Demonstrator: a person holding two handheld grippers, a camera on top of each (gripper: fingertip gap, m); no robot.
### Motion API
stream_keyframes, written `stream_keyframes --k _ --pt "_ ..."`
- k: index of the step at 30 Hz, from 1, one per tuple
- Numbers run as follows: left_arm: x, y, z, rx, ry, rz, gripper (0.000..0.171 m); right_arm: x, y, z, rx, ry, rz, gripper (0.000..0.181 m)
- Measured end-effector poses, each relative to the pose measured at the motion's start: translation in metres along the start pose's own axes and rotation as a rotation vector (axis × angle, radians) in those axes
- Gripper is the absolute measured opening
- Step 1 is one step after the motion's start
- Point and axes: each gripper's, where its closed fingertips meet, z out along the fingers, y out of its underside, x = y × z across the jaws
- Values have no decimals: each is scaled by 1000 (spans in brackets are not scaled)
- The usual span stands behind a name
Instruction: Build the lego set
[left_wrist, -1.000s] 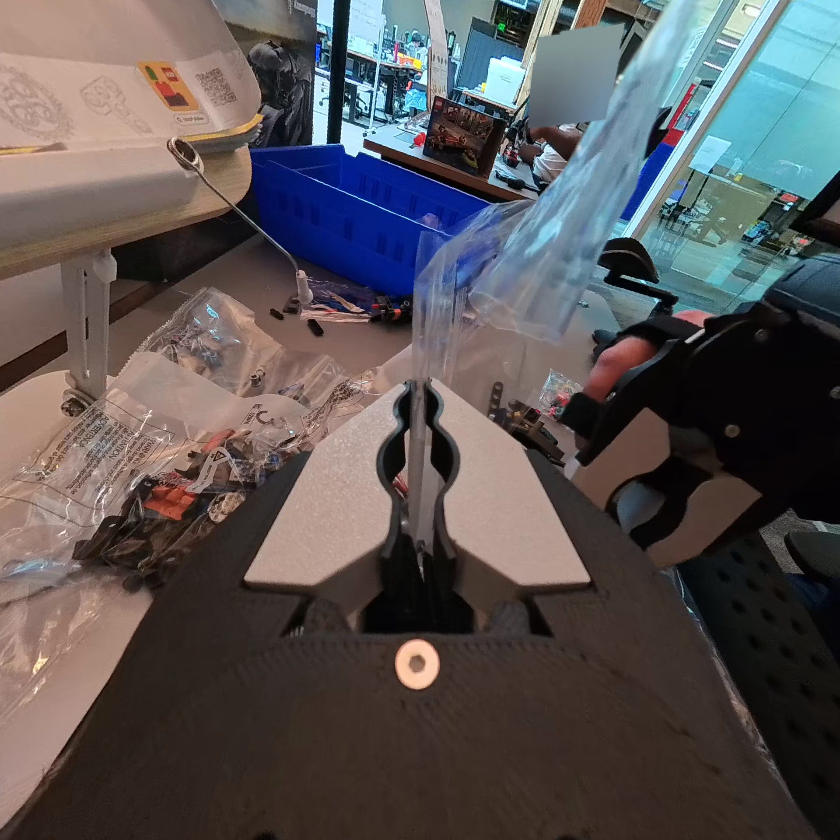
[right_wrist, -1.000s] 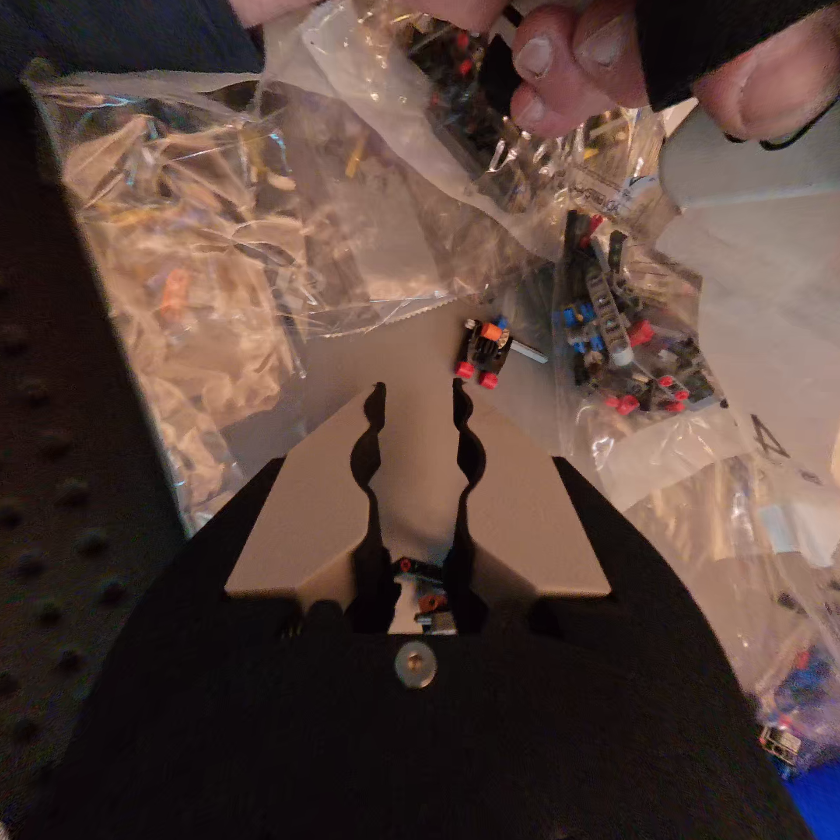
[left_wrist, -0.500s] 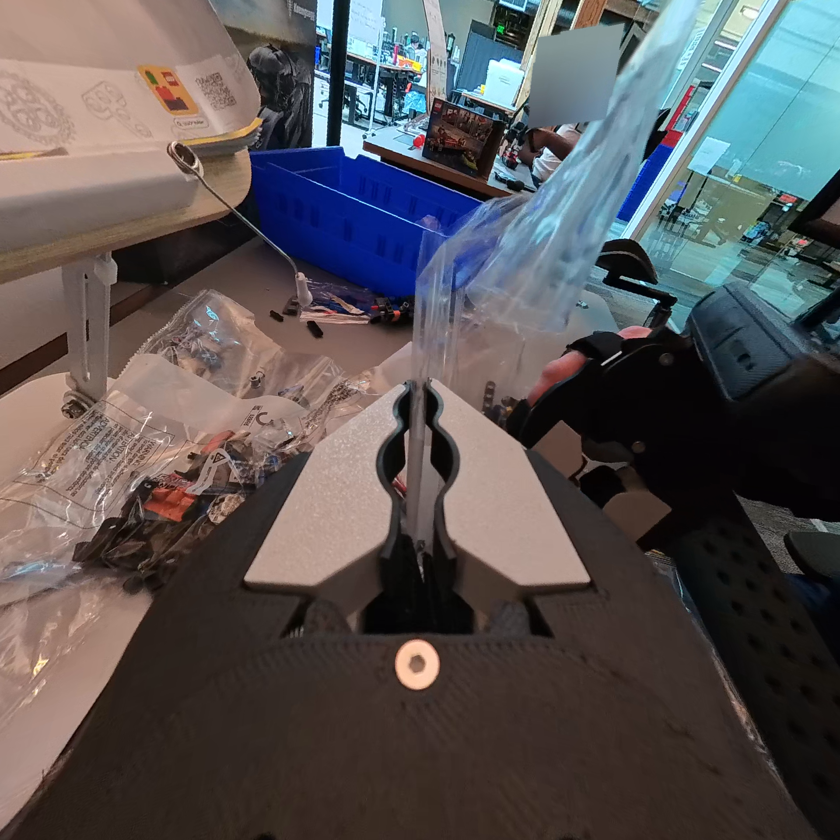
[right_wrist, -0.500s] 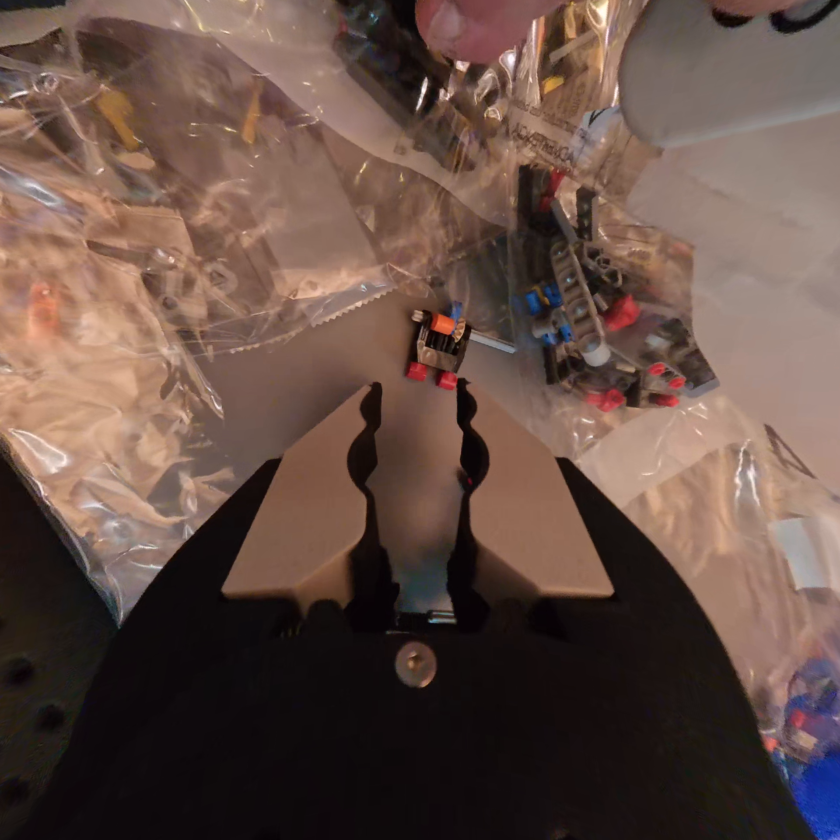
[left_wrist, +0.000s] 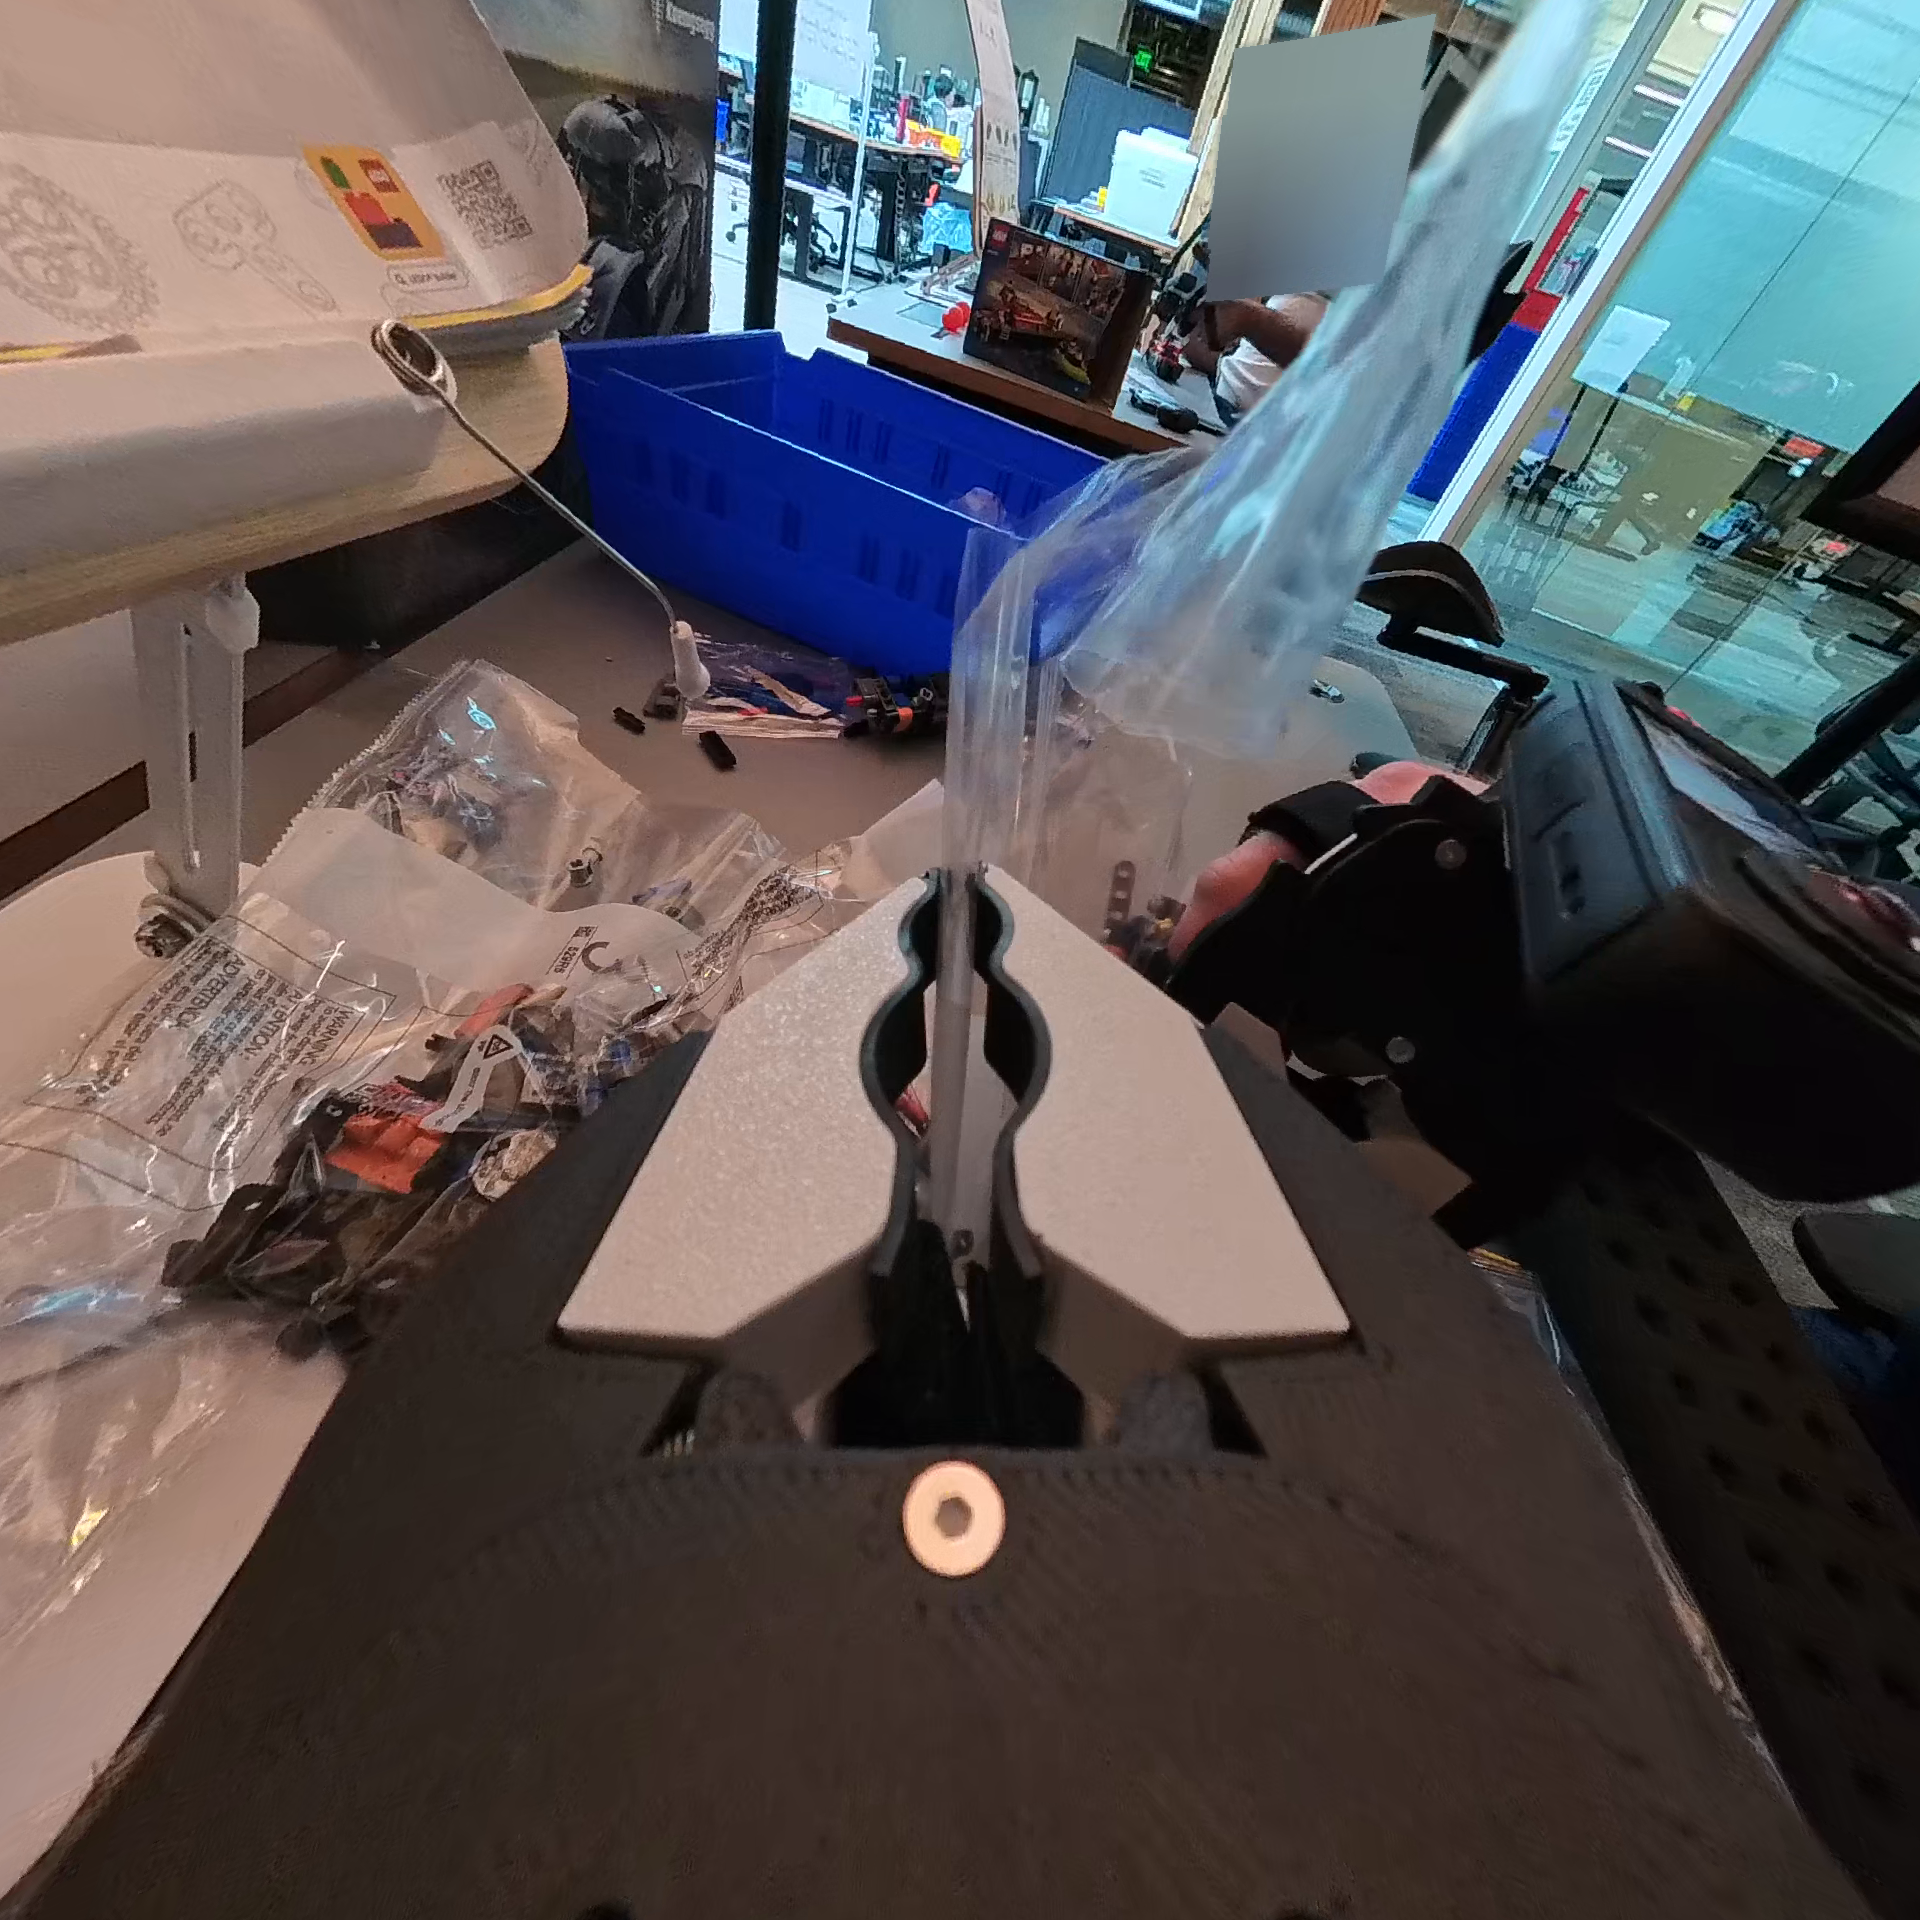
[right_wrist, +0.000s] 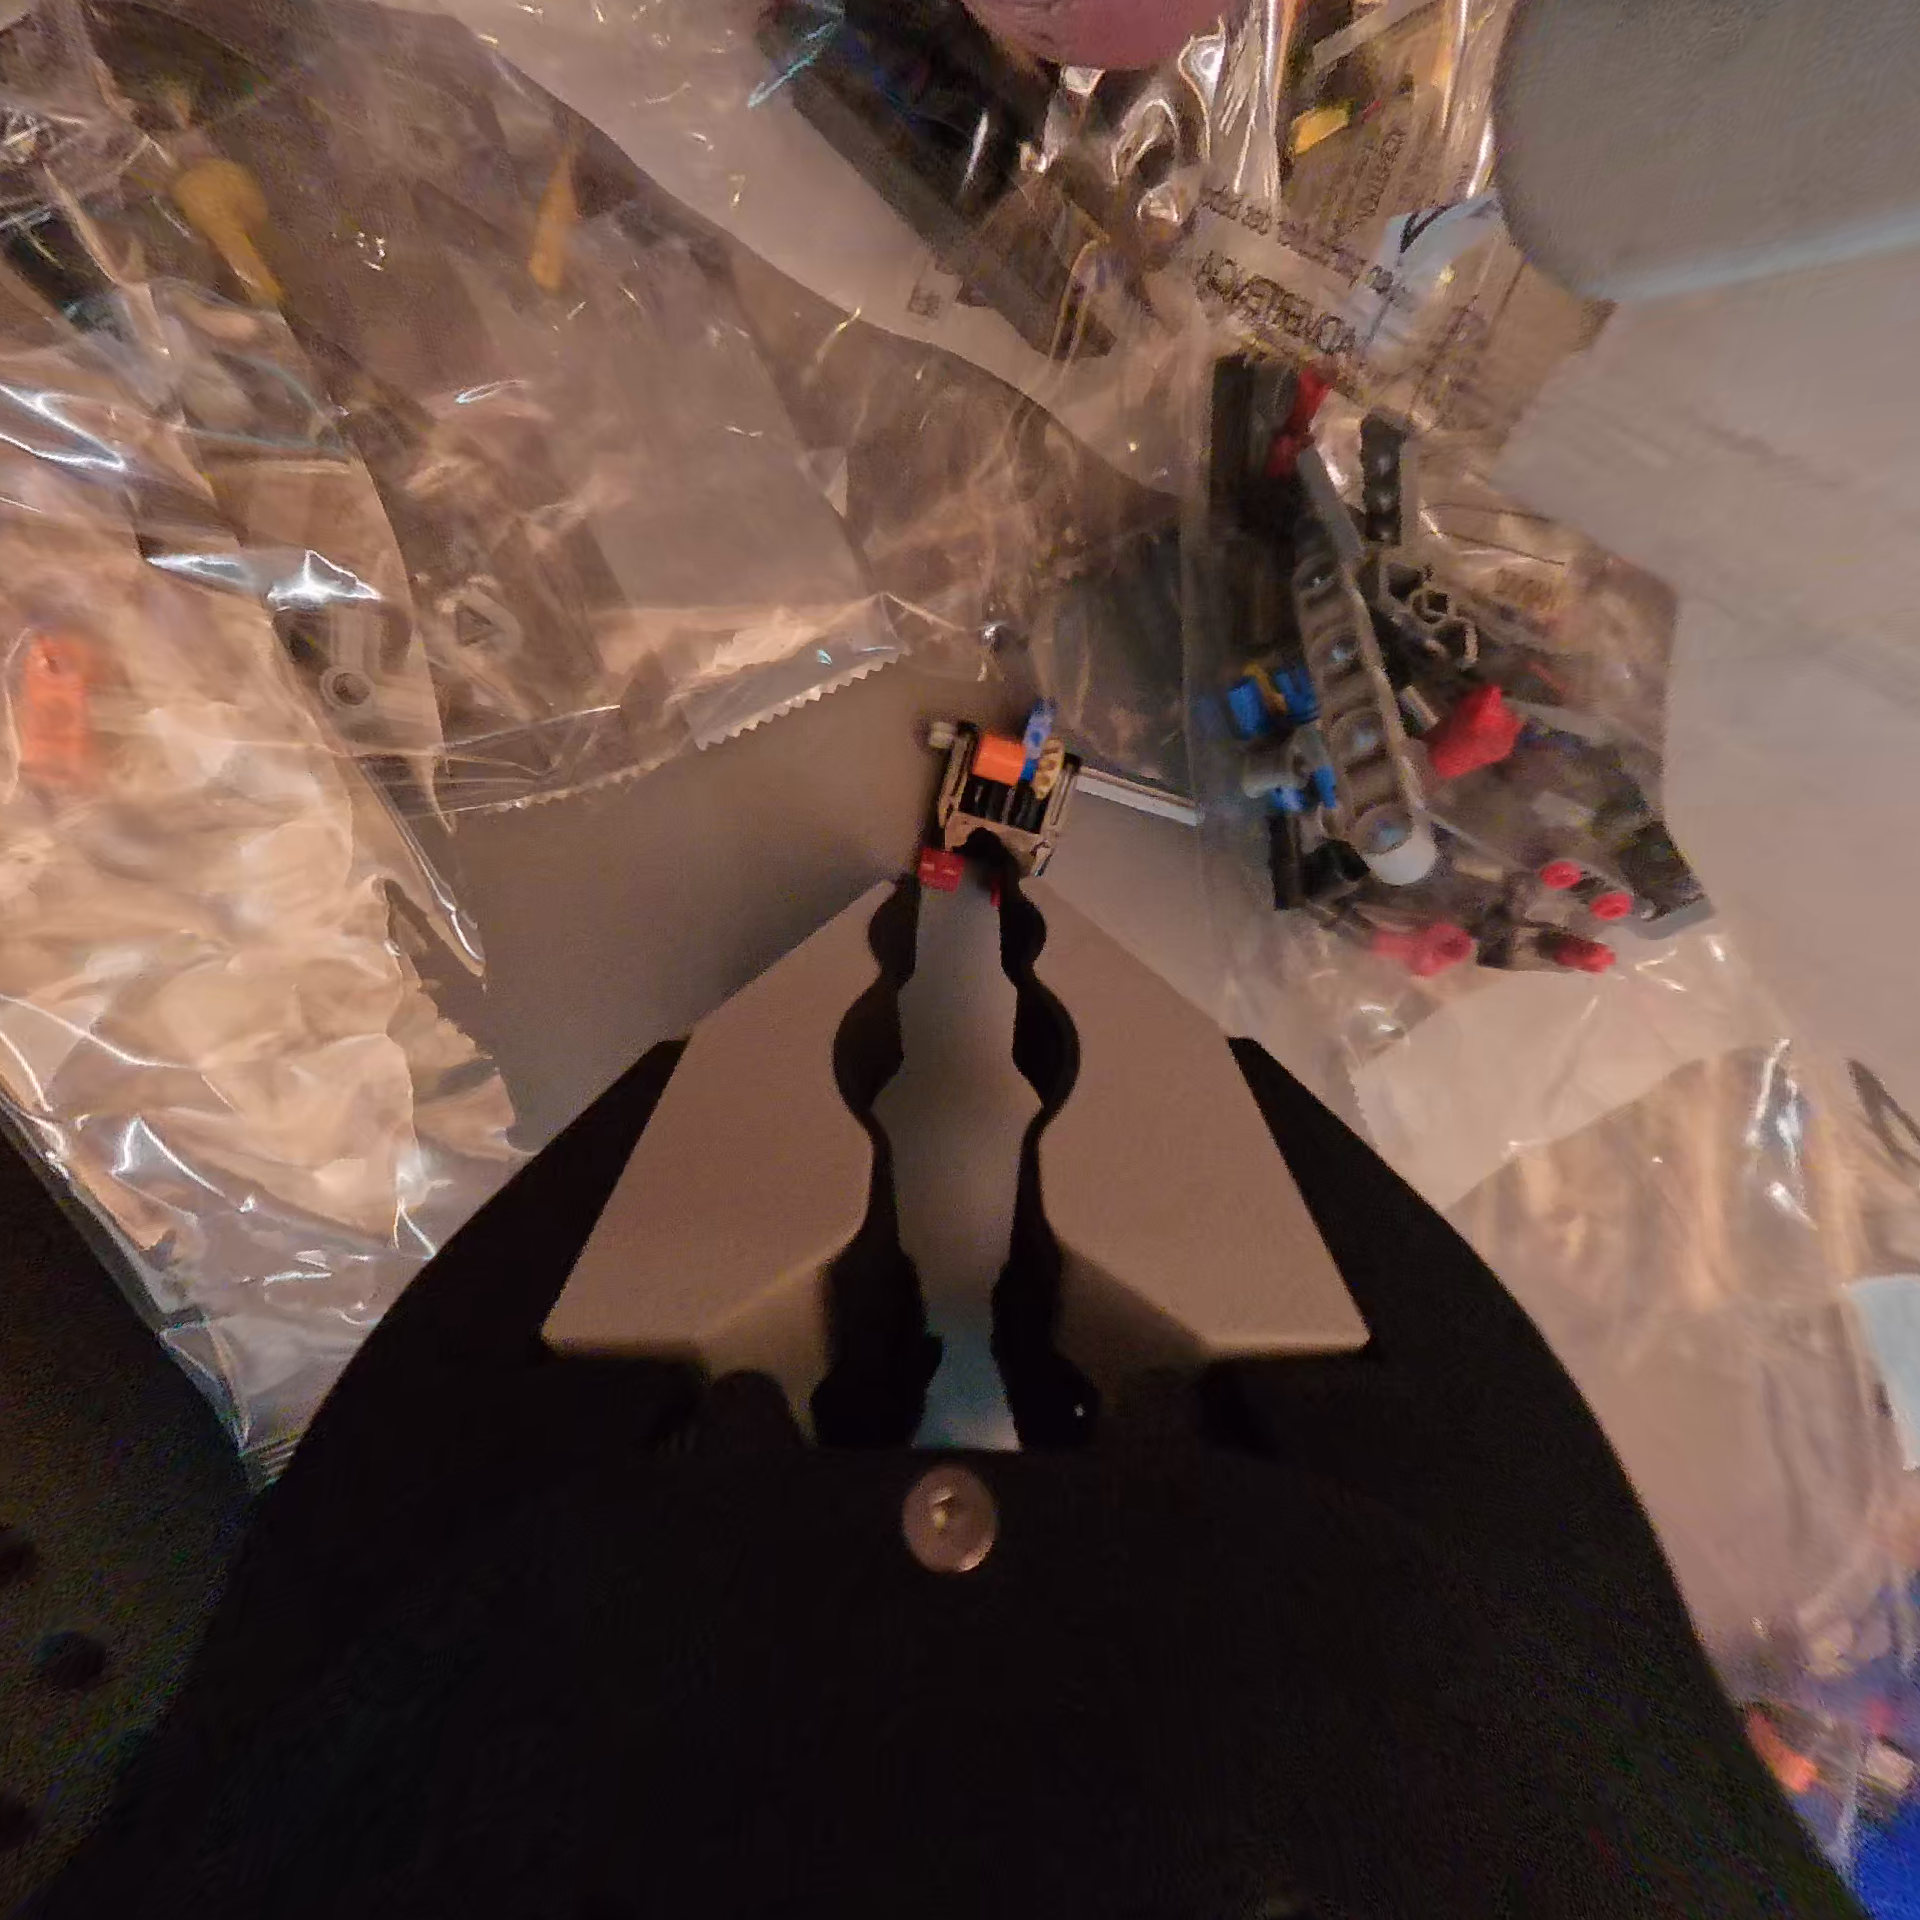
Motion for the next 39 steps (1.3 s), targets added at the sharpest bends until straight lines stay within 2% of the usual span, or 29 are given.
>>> stream_keyframes --k 9,12,30,39 --pt "0 1 1 -4 1 -1 3 4 -3 3 1 2 26 28" --pt "0 2 1 -7 0 -1 3 2 0 4 -11 1 10 23" --pt "-2 5 3 -20 -4 -1 4 3 36 -13 -57 -59 21 22" --pt "-5 8 4 -28 -6 -8 4 -9 33 -13 -51 -94 -9 22"
